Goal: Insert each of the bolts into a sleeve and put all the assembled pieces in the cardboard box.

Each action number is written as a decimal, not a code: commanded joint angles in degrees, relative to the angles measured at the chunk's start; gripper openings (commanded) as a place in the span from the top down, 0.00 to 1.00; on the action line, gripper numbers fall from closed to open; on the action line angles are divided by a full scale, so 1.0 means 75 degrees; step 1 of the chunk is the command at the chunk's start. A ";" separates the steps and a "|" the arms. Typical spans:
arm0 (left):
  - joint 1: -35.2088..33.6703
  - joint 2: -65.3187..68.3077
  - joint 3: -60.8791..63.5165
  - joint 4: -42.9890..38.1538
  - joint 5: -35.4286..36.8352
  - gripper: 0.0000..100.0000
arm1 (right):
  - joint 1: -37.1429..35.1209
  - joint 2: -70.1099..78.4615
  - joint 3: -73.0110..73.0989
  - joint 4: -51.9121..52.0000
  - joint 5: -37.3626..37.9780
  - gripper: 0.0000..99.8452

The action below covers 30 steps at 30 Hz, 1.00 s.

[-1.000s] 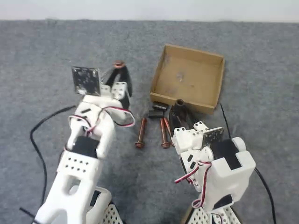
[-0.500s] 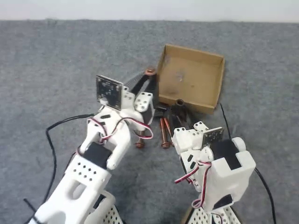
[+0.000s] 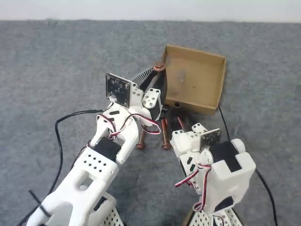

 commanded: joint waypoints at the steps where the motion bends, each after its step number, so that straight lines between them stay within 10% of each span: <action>1: -0.0012 -0.0094 -0.0041 -0.0270 -0.0023 0.99 | -0.0158 -0.0240 -0.0621 0.0768 0.0375 0.99; 30: -0.0129 -0.0035 0.1084 -0.1700 -0.0059 0.99 | -0.1155 0.1108 -0.1453 0.0053 0.1407 0.99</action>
